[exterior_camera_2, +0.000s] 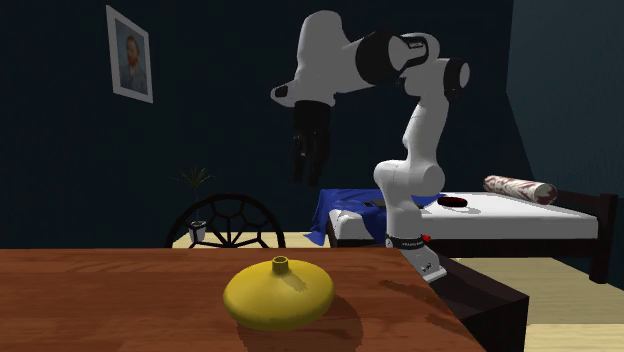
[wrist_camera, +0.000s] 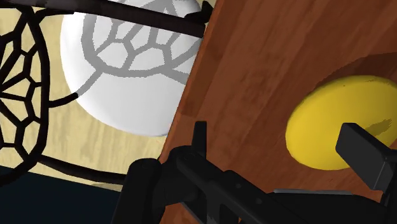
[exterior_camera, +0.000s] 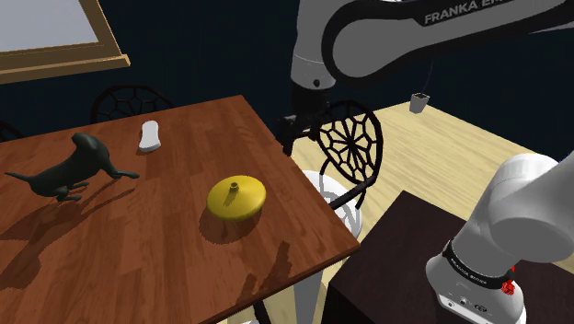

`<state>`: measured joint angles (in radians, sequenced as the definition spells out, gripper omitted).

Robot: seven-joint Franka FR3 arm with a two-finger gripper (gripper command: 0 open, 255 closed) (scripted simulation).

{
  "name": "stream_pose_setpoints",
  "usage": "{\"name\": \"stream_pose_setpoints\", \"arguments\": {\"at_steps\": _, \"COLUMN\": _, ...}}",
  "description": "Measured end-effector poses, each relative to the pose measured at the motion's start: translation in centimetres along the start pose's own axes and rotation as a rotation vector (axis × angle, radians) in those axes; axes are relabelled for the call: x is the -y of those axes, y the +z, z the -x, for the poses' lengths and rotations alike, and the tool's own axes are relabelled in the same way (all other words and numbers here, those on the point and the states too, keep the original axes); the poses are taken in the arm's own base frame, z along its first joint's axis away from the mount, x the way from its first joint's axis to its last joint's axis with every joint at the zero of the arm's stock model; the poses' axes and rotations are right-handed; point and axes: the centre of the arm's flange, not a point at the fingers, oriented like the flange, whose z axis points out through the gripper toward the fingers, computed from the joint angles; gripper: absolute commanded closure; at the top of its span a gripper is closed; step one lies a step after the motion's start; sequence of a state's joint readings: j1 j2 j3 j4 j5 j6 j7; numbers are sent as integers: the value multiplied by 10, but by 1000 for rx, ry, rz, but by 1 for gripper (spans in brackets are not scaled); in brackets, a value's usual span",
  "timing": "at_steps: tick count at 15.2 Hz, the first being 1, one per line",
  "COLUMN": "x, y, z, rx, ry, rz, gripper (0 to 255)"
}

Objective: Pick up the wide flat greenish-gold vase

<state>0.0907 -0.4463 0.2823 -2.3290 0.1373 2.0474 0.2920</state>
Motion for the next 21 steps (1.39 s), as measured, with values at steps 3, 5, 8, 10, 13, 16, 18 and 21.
{"name": "stream_pose_setpoints", "arguments": {"at_steps": 3, "x": 31, "y": 12, "z": -13, "rx": -24, "ry": 5, "rz": -23, "gripper": 0}}
{"name": "stream_pose_setpoints", "arguments": {"at_steps": 5, "x": 47, "y": 24, "z": -21, "rx": -39, "ry": 8, "rz": -37, "gripper": 0}}
{"name": "stream_pose_setpoints", "arguments": {"at_steps": 8, "x": 78, "y": 37, "z": -35, "rx": -62, "ry": 13, "rz": -60, "gripper": 0}}
{"name": "stream_pose_setpoints", "arguments": {"at_steps": 10, "x": 101, "y": 45, "z": -42, "rx": -77, "ry": 16, "rz": -76, "gripper": 0}}
{"name": "stream_pose_setpoints", "arguments": {"at_steps": 13, "x": 124, "y": 56, "z": -56, "rx": -96, "ry": 21, "rz": -95, "gripper": 0}}
{"name": "stream_pose_setpoints", "arguments": {"at_steps": 16, "x": 129, "y": 67, "z": -57, "rx": -100, "ry": 22, "rz": -100, "gripper": 0}}
{"name": "stream_pose_setpoints", "arguments": {"at_steps": 18, "x": 129, "y": 78, "z": -56, "rx": -100, "ry": 22, "rz": -100, "gripper": 0}}
{"name": "stream_pose_setpoints", "arguments": {"at_steps": 21, "x": 128, "y": 93, "z": -54, "rx": -100, "ry": 23, "rz": -100, "gripper": 0}}
